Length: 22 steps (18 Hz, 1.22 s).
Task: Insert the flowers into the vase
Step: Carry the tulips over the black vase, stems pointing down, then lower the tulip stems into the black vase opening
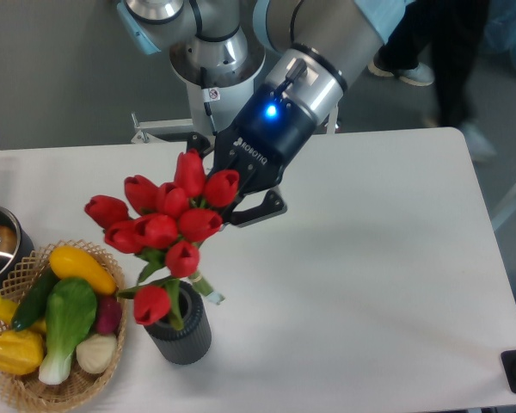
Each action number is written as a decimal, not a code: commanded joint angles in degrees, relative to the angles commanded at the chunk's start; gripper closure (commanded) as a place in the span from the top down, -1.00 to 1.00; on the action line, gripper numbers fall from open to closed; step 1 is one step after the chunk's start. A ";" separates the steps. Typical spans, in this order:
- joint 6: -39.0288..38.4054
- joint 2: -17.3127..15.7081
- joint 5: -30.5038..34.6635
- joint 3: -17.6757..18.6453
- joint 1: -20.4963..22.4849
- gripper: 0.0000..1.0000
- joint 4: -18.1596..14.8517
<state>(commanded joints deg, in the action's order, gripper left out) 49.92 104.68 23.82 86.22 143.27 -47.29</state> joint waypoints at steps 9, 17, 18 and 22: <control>-2.55 0.53 -4.48 0.09 -0.10 -0.96 0.00; -1.94 0.88 -4.40 0.97 0.25 -0.93 0.17; -1.93 0.88 -4.40 1.14 0.60 -0.93 0.18; -1.32 1.23 -4.40 1.84 0.78 -0.91 0.35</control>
<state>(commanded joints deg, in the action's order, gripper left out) 48.60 105.91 19.42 88.06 144.05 -46.93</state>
